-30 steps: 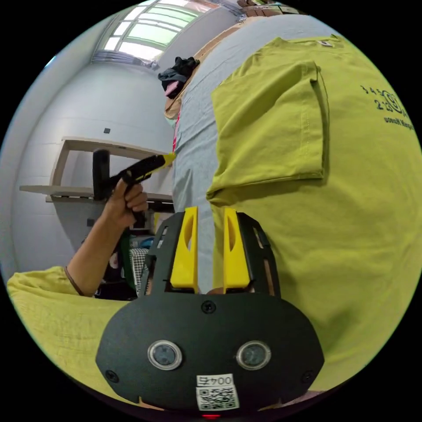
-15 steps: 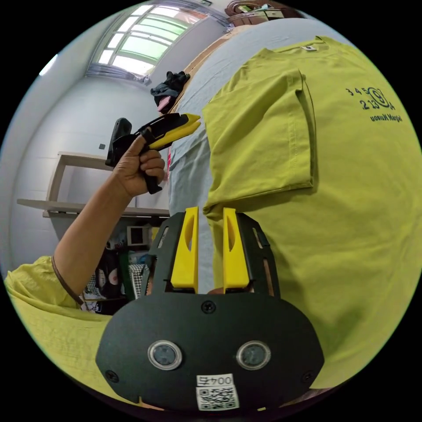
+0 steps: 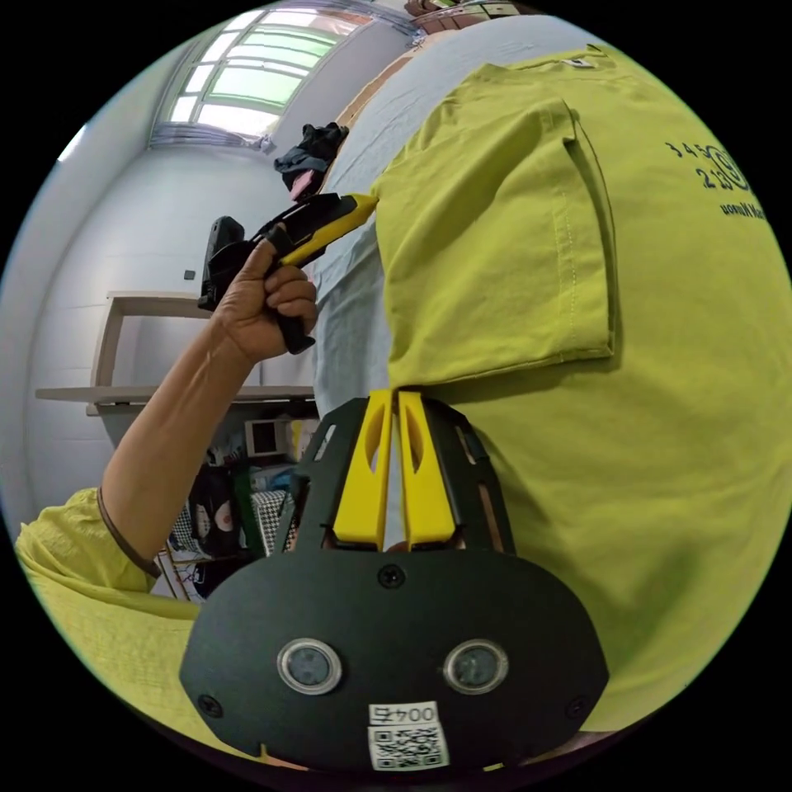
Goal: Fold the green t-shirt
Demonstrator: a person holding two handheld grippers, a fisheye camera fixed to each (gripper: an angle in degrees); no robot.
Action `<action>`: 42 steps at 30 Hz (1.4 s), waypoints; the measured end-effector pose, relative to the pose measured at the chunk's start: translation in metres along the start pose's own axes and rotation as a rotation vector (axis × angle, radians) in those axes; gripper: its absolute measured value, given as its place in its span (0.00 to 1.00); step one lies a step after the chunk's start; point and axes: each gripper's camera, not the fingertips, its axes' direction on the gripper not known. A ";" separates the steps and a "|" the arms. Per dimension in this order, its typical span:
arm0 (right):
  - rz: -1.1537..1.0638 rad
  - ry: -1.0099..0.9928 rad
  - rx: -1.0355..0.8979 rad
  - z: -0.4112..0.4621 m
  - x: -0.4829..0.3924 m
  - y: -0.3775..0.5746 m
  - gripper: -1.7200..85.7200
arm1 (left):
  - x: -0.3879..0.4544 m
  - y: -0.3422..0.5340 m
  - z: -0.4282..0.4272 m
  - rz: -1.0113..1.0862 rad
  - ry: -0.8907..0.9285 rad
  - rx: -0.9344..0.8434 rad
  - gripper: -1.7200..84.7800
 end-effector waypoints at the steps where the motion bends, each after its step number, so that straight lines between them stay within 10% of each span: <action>1: -0.005 0.003 0.003 0.000 -0.003 0.000 0.03 | 0.003 0.001 0.001 0.012 -0.010 0.000 0.03; 13: -0.172 0.135 -0.039 -0.004 -0.037 0.009 0.08 | 0.042 0.054 0.010 0.142 -0.139 -0.027 0.04; 24: -0.184 0.289 0.133 -0.080 -0.005 0.021 0.09 | 0.143 0.300 0.072 0.343 -0.279 -0.064 0.12; 42: -0.328 0.410 0.075 -0.078 -0.022 -0.047 0.12 | 0.161 0.354 0.131 0.254 -0.385 0.054 0.04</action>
